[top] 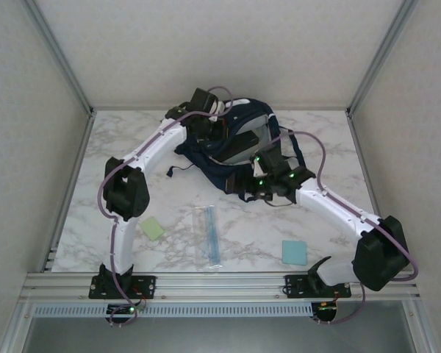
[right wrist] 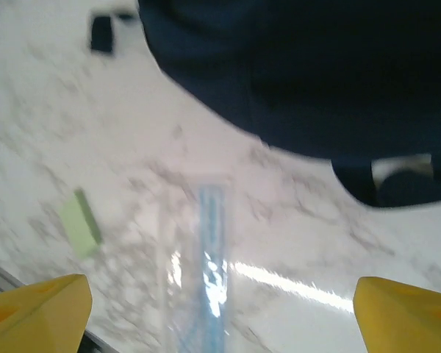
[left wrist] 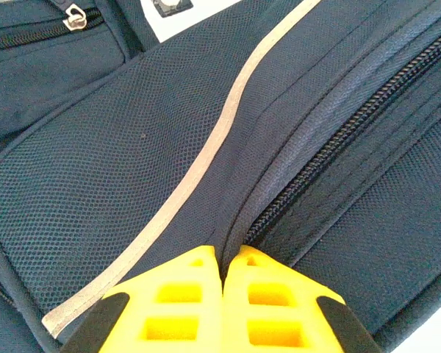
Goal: Pack books, pencil case, and school supplies into a backpack
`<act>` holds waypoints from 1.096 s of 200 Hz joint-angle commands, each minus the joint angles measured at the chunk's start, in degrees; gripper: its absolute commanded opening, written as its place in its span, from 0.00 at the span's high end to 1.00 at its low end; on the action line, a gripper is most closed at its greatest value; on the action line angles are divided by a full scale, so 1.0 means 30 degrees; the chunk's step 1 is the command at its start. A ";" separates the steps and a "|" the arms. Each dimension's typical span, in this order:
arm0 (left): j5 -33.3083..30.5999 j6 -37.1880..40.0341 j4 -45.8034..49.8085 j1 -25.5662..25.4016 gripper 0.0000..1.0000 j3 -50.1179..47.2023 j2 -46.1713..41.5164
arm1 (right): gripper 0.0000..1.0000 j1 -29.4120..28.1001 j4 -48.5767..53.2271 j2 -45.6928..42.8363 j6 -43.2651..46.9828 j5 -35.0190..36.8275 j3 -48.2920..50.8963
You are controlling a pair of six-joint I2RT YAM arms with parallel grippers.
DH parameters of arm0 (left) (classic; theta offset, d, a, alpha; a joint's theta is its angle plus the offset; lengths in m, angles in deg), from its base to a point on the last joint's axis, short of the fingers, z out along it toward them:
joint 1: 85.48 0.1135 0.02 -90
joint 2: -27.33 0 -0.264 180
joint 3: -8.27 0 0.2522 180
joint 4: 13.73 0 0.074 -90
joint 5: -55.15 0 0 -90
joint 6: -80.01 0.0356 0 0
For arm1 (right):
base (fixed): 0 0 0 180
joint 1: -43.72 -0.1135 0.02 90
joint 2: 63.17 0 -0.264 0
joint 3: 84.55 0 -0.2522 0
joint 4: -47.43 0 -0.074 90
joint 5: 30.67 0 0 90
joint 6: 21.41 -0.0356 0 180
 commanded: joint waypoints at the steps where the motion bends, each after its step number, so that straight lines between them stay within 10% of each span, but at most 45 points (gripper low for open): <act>1: -0.1381 -0.0951 -0.0536 0.0304 0.75 -0.1526 -0.1712 | 0.08 -0.1393 -0.0213 0.0300 0.1373 0.1214 0.0809; 41: -0.0728 -0.1542 -0.1267 0.0961 0.36 -0.4893 -0.4542 | 0.03 -0.4241 -0.1007 0.3327 0.1552 0.2393 0.0324; 163: -0.3461 -0.3412 -0.3314 0.4666 0.24 -1.6213 -1.3582 | 0.02 -0.8410 0.4059 1.2573 0.1125 0.7801 -0.9887; 219: -0.4530 -0.4111 -0.3771 0.6722 0.20 -1.7816 -1.4274 | 0.30 -0.9002 0.4763 1.4395 0.0984 0.8212 -1.2102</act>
